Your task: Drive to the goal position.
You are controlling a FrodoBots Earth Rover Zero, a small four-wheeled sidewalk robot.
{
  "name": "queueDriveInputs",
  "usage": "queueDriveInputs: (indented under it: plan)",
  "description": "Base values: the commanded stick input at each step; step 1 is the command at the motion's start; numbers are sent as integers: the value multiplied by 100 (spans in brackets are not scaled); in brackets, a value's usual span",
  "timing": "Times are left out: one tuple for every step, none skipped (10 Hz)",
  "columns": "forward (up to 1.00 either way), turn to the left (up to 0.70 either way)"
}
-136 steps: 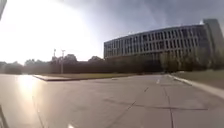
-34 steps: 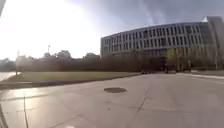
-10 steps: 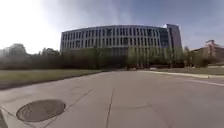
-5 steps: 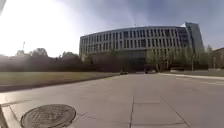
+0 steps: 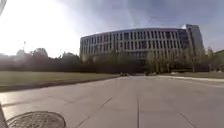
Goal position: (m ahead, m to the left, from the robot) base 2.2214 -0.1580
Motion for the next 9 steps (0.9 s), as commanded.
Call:
queueDriveInputs:
  plan:
    - [70,0]
    - [70,0]
    - [70,0]
    - [70,0]
    - [70,0]
    - [70,0]
    - [70,0]
    - [70,0]
    - [70,0]
